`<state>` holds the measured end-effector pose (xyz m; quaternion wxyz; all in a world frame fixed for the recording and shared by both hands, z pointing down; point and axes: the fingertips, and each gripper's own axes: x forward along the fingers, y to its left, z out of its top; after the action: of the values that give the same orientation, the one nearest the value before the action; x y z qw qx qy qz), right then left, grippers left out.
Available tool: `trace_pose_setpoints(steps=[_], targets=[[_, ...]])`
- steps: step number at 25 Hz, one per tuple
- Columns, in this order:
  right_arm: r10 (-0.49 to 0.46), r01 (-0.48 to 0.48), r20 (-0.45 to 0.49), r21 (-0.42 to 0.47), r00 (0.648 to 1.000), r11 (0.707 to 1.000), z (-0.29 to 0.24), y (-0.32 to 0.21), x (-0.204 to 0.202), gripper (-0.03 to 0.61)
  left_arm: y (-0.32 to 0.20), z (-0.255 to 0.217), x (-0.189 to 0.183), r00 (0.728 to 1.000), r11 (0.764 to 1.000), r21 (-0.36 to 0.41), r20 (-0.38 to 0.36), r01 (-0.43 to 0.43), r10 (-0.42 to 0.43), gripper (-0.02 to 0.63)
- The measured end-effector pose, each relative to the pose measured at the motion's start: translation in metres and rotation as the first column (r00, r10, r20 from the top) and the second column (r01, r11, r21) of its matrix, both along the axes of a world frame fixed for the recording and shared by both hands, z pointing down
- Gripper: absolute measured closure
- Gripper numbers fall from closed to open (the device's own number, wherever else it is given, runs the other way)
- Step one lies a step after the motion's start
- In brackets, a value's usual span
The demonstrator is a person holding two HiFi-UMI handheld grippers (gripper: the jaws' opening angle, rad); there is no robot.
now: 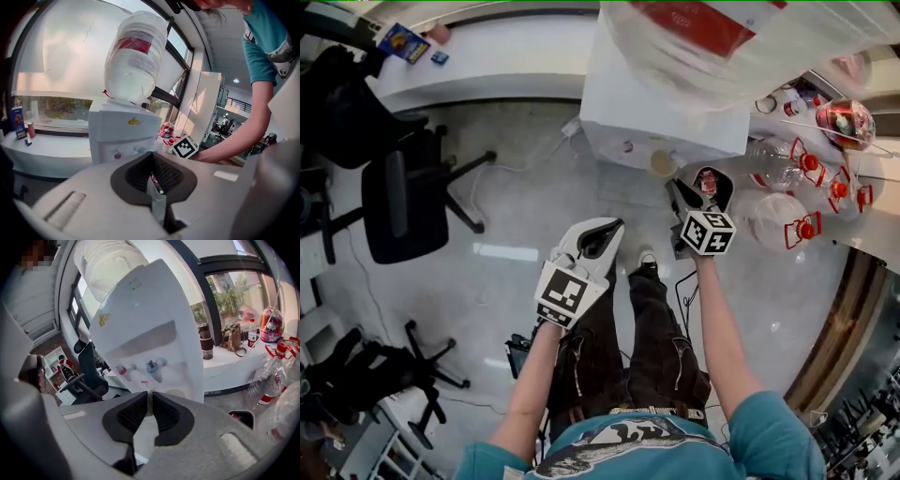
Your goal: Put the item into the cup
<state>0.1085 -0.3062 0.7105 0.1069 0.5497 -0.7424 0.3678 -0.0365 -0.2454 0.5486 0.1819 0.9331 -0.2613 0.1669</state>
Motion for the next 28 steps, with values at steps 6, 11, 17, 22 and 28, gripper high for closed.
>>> trace_pose_setpoints(steps=[6, 11, 17, 22, 28], targets=[[0.053, -0.052, 0.026, -0.038, 0.998, 0.998, 0.030, -0.013, 0.002, 0.543, -0.004, 0.012, -0.003, 1.000, 1.000, -0.013, -0.017, 0.015, -0.015, 0.601], [0.089, -0.086, 0.040, -0.054, 0.995, 0.995, 0.043, -0.019, 0.003, 0.543, 0.006, 0.020, -0.007, 1.000, 0.999, -0.037, -0.014, 0.006, -0.007, 0.601], [0.214, -0.207, 0.106, -0.076, 0.971, 0.975, 0.052, -0.035, 0.014, 0.543, 0.011, 0.022, -0.003, 1.000, 0.999, -0.049, -0.019, -0.015, 0.014, 0.601], [0.252, -0.241, 0.118, -0.094, 0.961, 0.966, 0.060, -0.046, 0.019, 0.543, 0.014, 0.024, 0.001, 0.999, 0.998, -0.058, -0.020, -0.039, 0.038, 0.601], [0.245, -0.231, 0.100, -0.132, 0.964, 0.964, 0.074, -0.046, 0.018, 0.535, 0.019, 0.029, 0.004, 0.998, 0.996, -0.073, -0.018, -0.060, 0.059, 0.601]])
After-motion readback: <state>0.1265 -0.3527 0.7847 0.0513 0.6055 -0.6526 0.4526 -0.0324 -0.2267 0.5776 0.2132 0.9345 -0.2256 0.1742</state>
